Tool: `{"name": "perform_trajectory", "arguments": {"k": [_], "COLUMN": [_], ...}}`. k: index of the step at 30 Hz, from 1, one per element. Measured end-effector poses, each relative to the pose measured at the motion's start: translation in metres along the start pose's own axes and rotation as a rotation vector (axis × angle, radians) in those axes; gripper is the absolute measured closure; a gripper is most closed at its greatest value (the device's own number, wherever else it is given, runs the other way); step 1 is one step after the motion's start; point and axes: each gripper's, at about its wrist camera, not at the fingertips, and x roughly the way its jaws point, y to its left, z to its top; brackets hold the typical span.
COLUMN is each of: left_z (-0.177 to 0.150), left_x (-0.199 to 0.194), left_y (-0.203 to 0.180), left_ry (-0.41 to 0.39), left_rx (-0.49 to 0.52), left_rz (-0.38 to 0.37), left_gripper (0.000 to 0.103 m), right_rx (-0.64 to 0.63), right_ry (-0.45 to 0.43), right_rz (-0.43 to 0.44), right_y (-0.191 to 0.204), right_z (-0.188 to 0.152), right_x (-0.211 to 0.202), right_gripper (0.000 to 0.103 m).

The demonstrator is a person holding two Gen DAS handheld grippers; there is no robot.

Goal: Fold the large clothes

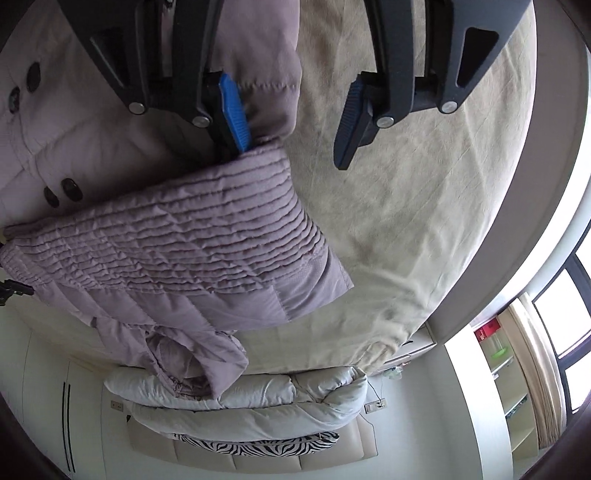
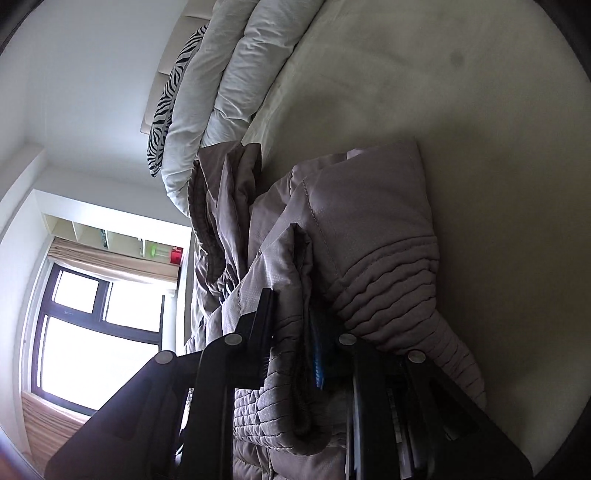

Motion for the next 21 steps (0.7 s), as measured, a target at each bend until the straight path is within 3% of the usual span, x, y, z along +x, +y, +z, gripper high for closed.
{"name": "perform_trajectory", "arguments": {"k": [4, 8, 11, 14, 16, 17, 18, 21], "left_z": [0.016, 0.068, 0.1, 0.104, 0.095, 0.09, 0.085, 0.071], "left_x": [-0.037, -0.026, 0.012, 0.047, 0.063, 0.067, 0.07, 0.08], "left_y": [0.014, 0.006, -0.008, -0.026, -0.035, -0.037, -0.037, -0.032], "left_ry": [-0.087, -0.174, -0.135, -0.059, -0.014, -0.007, -0.005, -0.002], "left_rx": [-0.072, -0.04, 0.004, 0.063, 0.092, 0.097, 0.09, 0.064], "left_rz": [-0.066, -0.021, 0.003, 0.034, 0.045, 0.048, 0.047, 0.02], "left_gripper": [0.036, 0.032, 0.032, 0.032, 0.032, 0.032, 0.032, 0.031], "right_rx": [-0.048, -0.154, -0.256, -0.413, -0.512, -0.535, -0.542, -0.578], "right_ry": [-0.001, -0.107, -0.102, -0.05, -0.009, 0.004, 0.01, 0.016], "right_rz": [-0.091, -0.253, -0.201, -0.196, -0.216, -0.242, -0.268, -0.334], "right_y": [0.018, 0.049, 0.087, 0.129, 0.147, 0.149, 0.147, 0.135], "right_z": [-0.001, -0.004, -0.012, -0.031, -0.044, -0.048, -0.05, -0.059], "right_x": [-0.017, -0.054, -0.058, -0.034, -0.007, 0.006, 0.018, 0.04], "right_gripper": [0.083, 0.083, 0.083, 0.08, 0.07, 0.054, 0.048, 0.048]}}
